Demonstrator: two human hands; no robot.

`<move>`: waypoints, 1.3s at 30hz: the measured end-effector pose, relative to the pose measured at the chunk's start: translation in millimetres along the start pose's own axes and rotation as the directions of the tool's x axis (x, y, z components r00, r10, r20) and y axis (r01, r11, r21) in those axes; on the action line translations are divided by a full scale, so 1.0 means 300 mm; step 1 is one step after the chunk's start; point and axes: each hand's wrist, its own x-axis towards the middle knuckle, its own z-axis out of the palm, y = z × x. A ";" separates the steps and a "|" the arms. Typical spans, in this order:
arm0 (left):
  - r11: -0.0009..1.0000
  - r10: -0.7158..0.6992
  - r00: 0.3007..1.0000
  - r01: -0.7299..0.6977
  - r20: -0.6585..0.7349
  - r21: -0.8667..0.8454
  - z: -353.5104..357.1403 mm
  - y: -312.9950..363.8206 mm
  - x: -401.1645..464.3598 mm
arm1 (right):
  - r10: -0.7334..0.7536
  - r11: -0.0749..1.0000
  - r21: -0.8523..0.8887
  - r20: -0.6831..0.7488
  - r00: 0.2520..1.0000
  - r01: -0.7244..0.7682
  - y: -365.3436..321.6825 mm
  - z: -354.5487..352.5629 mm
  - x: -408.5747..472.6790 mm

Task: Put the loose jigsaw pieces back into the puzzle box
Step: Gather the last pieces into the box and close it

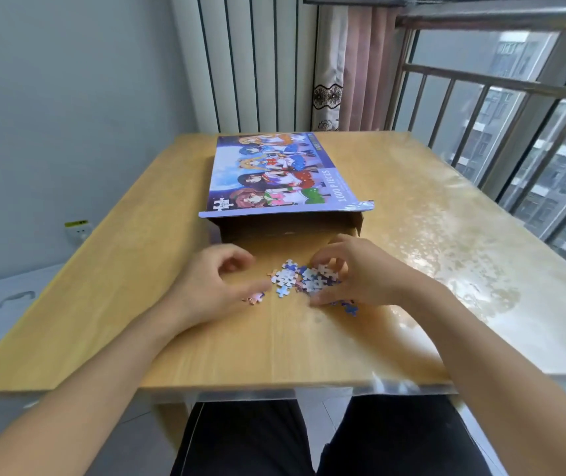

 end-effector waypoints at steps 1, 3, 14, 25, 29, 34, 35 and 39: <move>0.996 0.061 0.990 -0.068 0.126 0.055 -0.012 -0.001 -0.008 | -0.002 1.000 0.014 -0.001 1.000 0.002 -0.001 -0.003 0.002; 0.979 0.113 0.962 -0.150 0.247 0.139 -0.032 -0.003 -0.009 | -0.012 1.000 0.025 0.009 1.000 0.012 0.000 -0.007 0.004; 0.901 0.356 0.934 -0.334 -0.032 0.278 0.015 0.008 -0.048 | -0.034 0.994 -0.104 0.058 0.998 0.040 -0.099 -0.012 0.031; 0.475 -0.411 0.891 0.390 0.193 -0.788 0.081 0.134 0.045 | -0.038 0.999 -0.016 0.028 0.999 0.038 -0.080 -0.022 0.034; 0.161 -0.372 0.856 0.441 0.360 -0.883 0.093 0.151 0.055 | 0.029 0.988 0.153 -0.046 0.999 -0.021 -0.052 -0.012 0.036; 0.031 -0.251 0.860 0.466 0.445 -0.884 0.077 0.136 0.054 | 0.173 0.703 0.711 -0.140 0.975 -0.023 -0.093 -0.019 0.076; 0.024 -0.235 0.857 0.476 0.458 -0.879 0.077 0.135 0.053 | 0.186 0.663 0.749 -0.145 0.972 -0.015 -0.121 -0.012 0.097; -0.034 -0.245 0.856 0.462 0.456 -0.886 0.076 0.136 0.055 | 0.161 0.847 0.531 -0.275 0.948 0.010 -0.228 0.040 0.154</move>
